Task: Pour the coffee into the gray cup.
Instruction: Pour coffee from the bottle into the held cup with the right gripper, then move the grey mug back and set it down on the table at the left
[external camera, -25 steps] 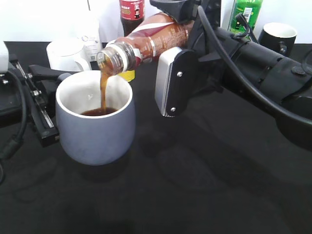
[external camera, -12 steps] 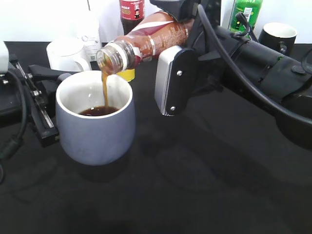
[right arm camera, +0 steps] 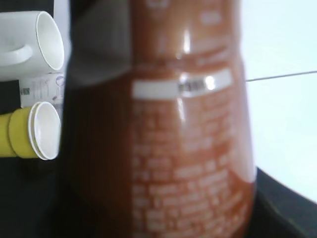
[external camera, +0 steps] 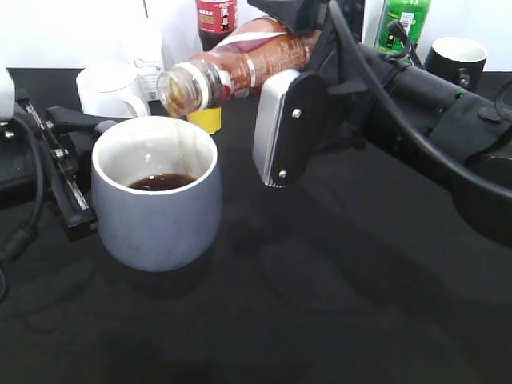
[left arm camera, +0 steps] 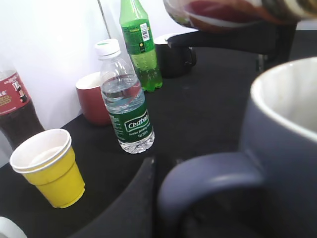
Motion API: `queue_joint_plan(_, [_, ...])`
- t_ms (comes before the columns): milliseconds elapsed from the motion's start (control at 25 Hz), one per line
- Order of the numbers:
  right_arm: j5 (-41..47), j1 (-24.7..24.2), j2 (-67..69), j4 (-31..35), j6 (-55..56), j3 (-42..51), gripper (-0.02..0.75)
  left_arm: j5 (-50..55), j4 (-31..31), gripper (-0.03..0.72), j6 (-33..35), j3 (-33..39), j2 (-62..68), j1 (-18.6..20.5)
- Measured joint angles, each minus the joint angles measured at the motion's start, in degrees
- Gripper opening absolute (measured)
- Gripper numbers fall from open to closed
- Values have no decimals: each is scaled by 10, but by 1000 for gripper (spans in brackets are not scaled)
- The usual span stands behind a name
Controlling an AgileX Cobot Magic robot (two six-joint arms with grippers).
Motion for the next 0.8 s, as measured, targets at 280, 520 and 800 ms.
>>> queue_joint_plan(280, [17,0,0,0,50,0,529,-12,0,50,0,0,0,0])
queue_joint_plan(520, [17,0,0,0,383,0,529,-12,0,50,0,0,0,0])
queue_joint_plan(800, [22,0,0,0,765,0,529,35,-55,50,0,0,0,0])
